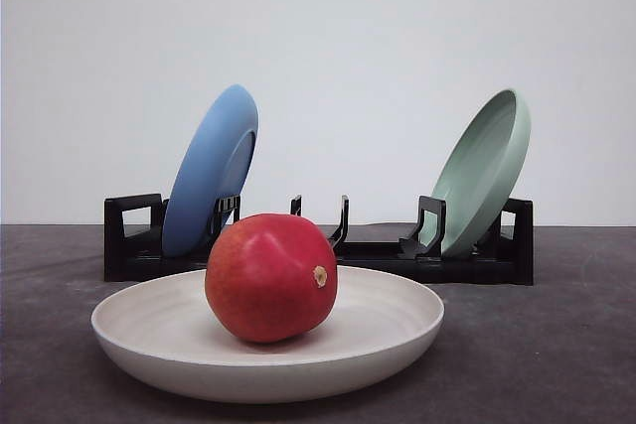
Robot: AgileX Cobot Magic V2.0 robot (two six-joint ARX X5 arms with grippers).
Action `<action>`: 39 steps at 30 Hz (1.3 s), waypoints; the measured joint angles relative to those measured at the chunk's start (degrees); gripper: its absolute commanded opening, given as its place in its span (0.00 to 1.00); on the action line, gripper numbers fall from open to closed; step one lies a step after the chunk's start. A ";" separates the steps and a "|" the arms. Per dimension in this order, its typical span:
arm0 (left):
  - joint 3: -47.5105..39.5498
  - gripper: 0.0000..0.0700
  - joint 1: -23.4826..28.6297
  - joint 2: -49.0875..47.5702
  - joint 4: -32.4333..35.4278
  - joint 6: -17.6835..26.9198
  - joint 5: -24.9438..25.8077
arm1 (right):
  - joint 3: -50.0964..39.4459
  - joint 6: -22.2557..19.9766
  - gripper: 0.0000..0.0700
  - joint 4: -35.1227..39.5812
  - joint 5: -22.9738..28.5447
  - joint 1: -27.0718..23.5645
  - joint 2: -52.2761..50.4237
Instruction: Place pomegranate in white plate
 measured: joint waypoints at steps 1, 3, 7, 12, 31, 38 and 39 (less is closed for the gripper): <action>0.00 0.02 0.00 0.00 -0.01 0.00 -0.01 | 0.00 0.00 0.04 -0.02 0.00 0.00 0.00; -0.01 0.02 0.00 0.00 -0.01 0.00 0.00 | 0.00 0.00 0.04 0.00 0.00 0.00 0.00; 0.00 0.02 0.00 0.00 0.02 0.00 0.00 | 0.00 0.00 0.04 0.00 0.00 0.00 0.00; 0.00 0.02 0.00 0.00 0.02 0.00 0.01 | 0.00 0.00 0.04 0.00 0.00 0.00 0.00; 0.00 0.03 0.00 0.00 0.02 -0.01 -0.02 | 0.00 0.00 0.04 0.00 0.00 0.00 0.00; -0.02 0.02 0.00 0.00 0.00 0.00 -0.02 | 0.00 0.00 0.04 0.00 0.00 0.00 0.00; -0.02 0.02 0.00 0.00 -0.01 0.00 -0.02 | 0.00 0.00 0.04 0.00 0.00 0.00 0.00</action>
